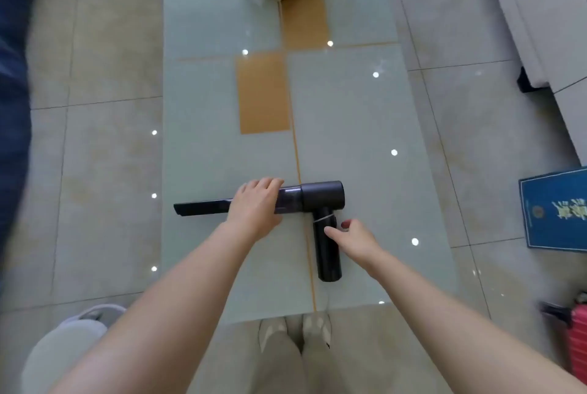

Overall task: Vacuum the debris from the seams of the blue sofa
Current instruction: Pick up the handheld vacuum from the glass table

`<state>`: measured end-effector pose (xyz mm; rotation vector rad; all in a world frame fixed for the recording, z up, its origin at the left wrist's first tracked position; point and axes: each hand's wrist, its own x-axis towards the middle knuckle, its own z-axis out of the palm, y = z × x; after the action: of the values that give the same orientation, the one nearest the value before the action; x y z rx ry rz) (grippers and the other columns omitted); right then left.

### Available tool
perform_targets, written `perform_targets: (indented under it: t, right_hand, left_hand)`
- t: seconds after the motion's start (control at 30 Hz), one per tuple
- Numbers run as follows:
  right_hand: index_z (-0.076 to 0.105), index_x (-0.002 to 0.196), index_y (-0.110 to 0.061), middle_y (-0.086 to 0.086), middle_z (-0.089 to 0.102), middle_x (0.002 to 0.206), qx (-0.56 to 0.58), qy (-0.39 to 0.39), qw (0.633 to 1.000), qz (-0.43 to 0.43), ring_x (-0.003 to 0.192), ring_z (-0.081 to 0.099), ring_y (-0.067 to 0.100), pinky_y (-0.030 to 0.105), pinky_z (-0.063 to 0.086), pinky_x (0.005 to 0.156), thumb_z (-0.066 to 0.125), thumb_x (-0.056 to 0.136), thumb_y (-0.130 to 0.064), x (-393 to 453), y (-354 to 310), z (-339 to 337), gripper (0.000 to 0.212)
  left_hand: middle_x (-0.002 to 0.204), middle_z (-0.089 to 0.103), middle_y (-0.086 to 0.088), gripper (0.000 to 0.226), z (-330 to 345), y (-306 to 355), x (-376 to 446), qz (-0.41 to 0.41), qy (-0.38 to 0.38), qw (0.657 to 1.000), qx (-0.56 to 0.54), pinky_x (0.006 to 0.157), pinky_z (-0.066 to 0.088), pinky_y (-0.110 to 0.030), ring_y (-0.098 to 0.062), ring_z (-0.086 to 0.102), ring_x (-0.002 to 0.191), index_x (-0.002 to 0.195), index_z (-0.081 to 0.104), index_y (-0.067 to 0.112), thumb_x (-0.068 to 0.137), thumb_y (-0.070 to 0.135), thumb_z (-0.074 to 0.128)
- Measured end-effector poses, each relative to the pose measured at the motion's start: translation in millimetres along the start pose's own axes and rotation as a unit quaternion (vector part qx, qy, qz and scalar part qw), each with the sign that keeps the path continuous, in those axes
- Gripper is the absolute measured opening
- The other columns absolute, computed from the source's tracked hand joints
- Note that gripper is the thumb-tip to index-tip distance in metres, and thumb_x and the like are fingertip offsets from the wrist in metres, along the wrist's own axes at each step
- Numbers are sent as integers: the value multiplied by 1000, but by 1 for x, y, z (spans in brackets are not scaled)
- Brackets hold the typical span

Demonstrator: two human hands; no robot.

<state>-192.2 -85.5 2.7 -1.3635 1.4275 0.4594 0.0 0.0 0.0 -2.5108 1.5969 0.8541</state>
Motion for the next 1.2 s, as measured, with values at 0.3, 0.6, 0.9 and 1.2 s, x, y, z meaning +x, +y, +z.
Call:
perform_targets:
  t: [0.3,0.6,0.9,1.2]
  right_hand:
    - [54,129,-8,7,61,121,41,11,999,-18,119,58,29,34,45,92,69,94,-38,15,9,20,48]
    - [57,123,-10,9,63,120,45,-5,999,-29,117,60,30,37,49,95,69,95,-37,6,3,12,41]
    - [51,121,-13,7,61,115,102,-6,992,-69,105,62,25,39,53,90,74,89,-37,-56,-41,-16,46]
    - [47,122,-12,13,64,112,160,-84,973,-146,98,71,25,43,56,95,76,88,-27,-200,-110,-72,47]
  left_hand:
    - [134,48,-2,58,25,-7,6,-33,30,999,3,93,37,-35,-29,47,117,139,36,21,87,25,61]
    - [132,51,-3,58,18,-3,0,-34,39,999,1,93,39,-37,-30,49,114,139,39,20,88,27,64]
    - [129,53,-3,56,-57,1,-36,-50,82,992,-85,92,39,-36,-29,50,111,138,42,20,87,23,65]
    - [127,56,0,64,-194,23,-129,-27,196,961,-192,96,43,-38,-25,52,115,136,48,19,78,15,75]
